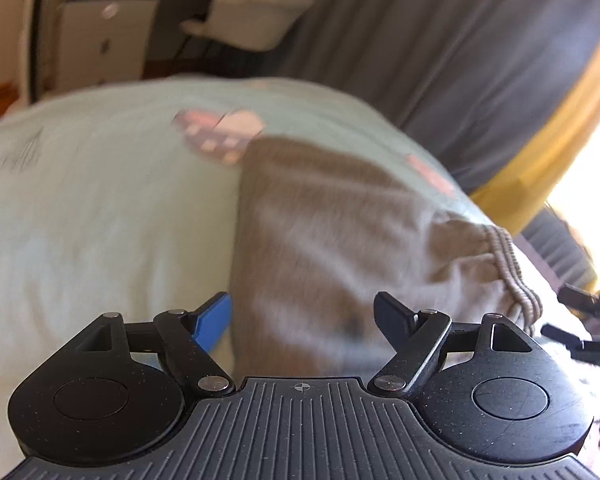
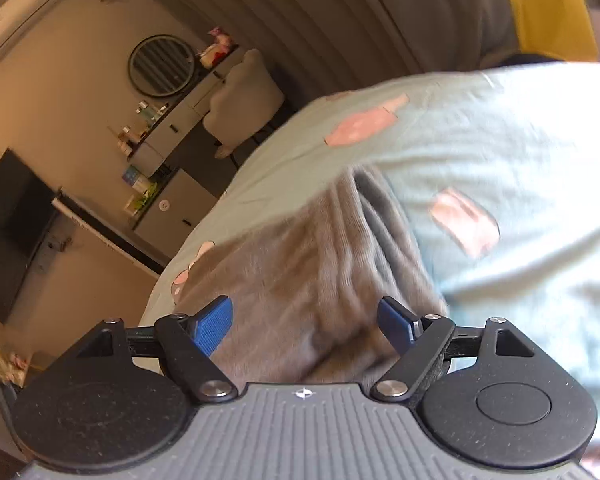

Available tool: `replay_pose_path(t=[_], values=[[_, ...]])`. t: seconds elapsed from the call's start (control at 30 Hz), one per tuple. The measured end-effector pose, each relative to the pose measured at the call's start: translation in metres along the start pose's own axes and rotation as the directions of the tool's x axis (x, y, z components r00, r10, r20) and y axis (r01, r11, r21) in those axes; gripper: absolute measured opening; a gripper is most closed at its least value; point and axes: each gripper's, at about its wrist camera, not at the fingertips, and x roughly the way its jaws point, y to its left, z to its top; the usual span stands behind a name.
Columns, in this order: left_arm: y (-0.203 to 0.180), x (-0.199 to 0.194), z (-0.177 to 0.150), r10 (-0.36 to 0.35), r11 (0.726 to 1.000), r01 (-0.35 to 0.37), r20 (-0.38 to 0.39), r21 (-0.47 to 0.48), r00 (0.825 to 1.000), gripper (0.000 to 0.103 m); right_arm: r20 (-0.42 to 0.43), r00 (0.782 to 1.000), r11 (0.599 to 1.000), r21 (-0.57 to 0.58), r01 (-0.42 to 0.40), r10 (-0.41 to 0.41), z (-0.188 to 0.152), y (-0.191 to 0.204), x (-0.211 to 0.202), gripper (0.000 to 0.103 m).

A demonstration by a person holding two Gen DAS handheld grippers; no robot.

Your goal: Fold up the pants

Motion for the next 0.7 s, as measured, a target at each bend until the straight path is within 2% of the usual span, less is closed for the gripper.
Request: replay_pose_path(t=[0.1,0.17,0.23,0.33,0.47,0.53,0.6,0.7], values=[[0.009,-0.002,-0.013,-0.005,0.996,0.003,-0.026,-0.087,1.0,0.083,0.025,1.0,0.998,0.069,-0.014,0.013,-0.016,-0.016,-0.006,0.08],[0.012,-0.003,-0.02,0.006,0.995,-0.009,-0.033,-0.095,0.999,0.083,0.007,1.0,0.987,0.159,-0.024,0.023,-0.022,-0.027,0.0,0.08],[0.007,-0.008,-0.023,0.024,0.998,-0.025,-0.018,-0.055,1.0,0.084,-0.005,1.0,0.975,0.221,-0.029,0.031,-0.026,-0.035,0.008,0.08],[0.0,-0.017,-0.029,0.019,1.0,-0.019,0.001,-0.013,1.0,0.084,0.029,0.999,0.963,0.265,-0.052,0.046,-0.029,-0.038,0.016,0.08],[-0.006,-0.014,-0.044,0.004,1.0,-0.004,-0.046,-0.003,0.999,0.085,0.029,0.999,0.939,0.341,-0.048,0.04,-0.031,-0.041,0.032,0.085],[-0.011,-0.008,-0.05,0.014,0.999,-0.011,-0.08,0.036,0.997,0.084,0.028,0.999,0.938,0.344,-0.047,0.04,-0.031,-0.04,0.038,0.09],[-0.019,-0.004,-0.055,0.055,0.994,-0.048,-0.072,0.096,0.996,0.083,0.026,0.998,0.936,0.347,-0.058,0.053,-0.032,-0.038,0.044,0.091],[-0.021,0.001,-0.053,0.133,0.983,-0.132,0.003,0.125,0.991,0.083,0.03,0.998,0.939,0.337,-0.059,0.052,-0.033,-0.033,0.05,0.089]])
